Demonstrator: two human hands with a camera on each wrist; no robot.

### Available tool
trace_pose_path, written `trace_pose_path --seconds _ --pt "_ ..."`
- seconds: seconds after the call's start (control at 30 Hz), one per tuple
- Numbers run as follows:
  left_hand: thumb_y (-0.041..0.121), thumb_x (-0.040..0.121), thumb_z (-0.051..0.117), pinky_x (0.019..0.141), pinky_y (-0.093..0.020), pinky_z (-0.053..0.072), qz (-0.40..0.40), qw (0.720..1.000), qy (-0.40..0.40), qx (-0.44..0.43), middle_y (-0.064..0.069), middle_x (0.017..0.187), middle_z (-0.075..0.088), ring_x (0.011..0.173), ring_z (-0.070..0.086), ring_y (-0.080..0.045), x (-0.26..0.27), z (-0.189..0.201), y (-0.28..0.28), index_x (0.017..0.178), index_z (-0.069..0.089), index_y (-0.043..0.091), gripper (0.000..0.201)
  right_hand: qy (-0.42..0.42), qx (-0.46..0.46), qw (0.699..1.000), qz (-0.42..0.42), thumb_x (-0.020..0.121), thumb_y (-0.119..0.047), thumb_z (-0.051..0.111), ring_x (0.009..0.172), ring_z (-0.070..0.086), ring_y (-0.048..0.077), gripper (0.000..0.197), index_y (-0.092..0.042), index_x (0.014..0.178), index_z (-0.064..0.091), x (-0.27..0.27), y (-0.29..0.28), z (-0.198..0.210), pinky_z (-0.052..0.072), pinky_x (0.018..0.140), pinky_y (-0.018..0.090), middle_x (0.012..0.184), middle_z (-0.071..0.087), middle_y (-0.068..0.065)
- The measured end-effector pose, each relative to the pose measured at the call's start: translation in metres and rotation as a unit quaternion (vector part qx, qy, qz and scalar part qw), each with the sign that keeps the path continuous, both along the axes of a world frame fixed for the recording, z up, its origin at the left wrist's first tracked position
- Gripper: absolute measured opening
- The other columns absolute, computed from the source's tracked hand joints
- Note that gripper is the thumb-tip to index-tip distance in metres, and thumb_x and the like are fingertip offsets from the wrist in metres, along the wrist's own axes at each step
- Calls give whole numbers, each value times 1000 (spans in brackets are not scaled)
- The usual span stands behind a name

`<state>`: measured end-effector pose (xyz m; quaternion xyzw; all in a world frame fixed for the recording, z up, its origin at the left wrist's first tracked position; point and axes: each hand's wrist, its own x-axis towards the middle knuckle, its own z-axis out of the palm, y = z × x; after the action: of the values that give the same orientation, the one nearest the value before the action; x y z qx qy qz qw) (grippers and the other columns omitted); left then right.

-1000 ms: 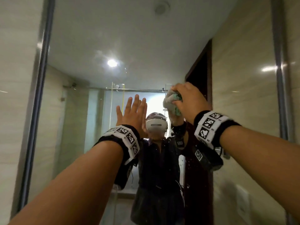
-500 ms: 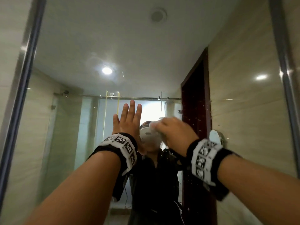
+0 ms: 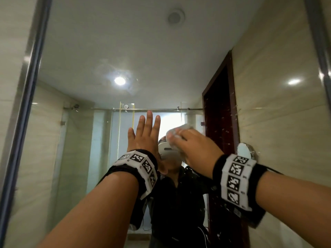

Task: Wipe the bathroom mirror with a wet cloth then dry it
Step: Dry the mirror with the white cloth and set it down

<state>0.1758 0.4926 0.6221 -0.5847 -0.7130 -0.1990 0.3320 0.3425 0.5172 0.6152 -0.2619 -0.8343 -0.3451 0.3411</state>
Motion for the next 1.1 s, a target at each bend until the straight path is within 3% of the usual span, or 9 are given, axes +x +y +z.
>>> trace_pose_path --seconds 0.1,0.2,0.33,0.63,0.73,0.83,0.93,1.0,1.1 --pt "67 46 81 117 -52 0 -4 1000 -4 2 -4 145 -44 139 -30 -26 1 0 -1 139 -38 20 158 -19 29 999 1 87 -15 59 103 54 19 30 -26 114 53 2 -9 12 52 83 34 113 57 0" --pt "67 44 82 117 -52 0 -11 1000 -9 7 -2 147 -42 140 -30 -24 0 -1 -1 140 -36 22 158 139 8 990 -5 83 -6 47 83 54 17 26 -25 97 57 5 -17 68 45 72 26 86 53 -7" --pt "67 42 82 116 -52 -2 -15 1000 -11 7 -1 146 -43 139 -30 -24 -2 0 1 141 -35 23 159 253 3 967 0 85 -6 48 83 54 19 27 -18 105 62 7 -18 114 36 70 24 91 58 3" --pt "67 45 81 117 -52 -1 -3 1000 -4 -6 -4 145 -44 139 -30 -25 1 1 -5 139 -38 20 159 40 -5 998 44 81 -7 58 92 51 22 37 -25 114 59 -12 -9 -7 47 78 35 100 54 0" --pt "68 44 81 117 -51 -1 0 1000 -3 -8 -4 146 -43 140 -29 -26 1 2 -5 139 -38 19 160 -19 -4 999 42 84 -14 59 93 52 21 34 -27 116 59 -3 -10 -2 47 79 34 101 55 0" --pt "68 41 82 117 -52 -1 -5 1000 -8 -4 -2 147 -42 140 -29 -24 1 1 -6 140 -36 22 161 131 10 991 18 85 -16 56 93 56 22 26 -29 107 62 14 -2 52 44 77 31 95 55 -3" --pt "68 40 83 116 -53 -1 -2 1000 -13 -10 -1 146 -43 139 -31 -25 1 2 -3 140 -36 23 161 251 22 968 5 82 -13 55 101 58 29 30 -23 109 65 37 7 101 46 88 37 108 63 8" --pt "68 40 83 116 -53 -2 0 1000 -14 -9 -1 145 -44 139 -31 -25 1 3 -2 139 -37 23 162 260 27 965 -15 82 -10 56 103 57 31 34 -23 112 64 37 8 99 46 89 36 111 61 10" --pt "67 40 83 116 -53 -3 1 1000 -14 -8 -1 144 -45 138 -32 -25 1 2 -1 139 -38 22 162 190 31 981 -2 82 -8 58 89 59 25 28 -27 102 65 25 3 43 48 77 35 99 62 3"
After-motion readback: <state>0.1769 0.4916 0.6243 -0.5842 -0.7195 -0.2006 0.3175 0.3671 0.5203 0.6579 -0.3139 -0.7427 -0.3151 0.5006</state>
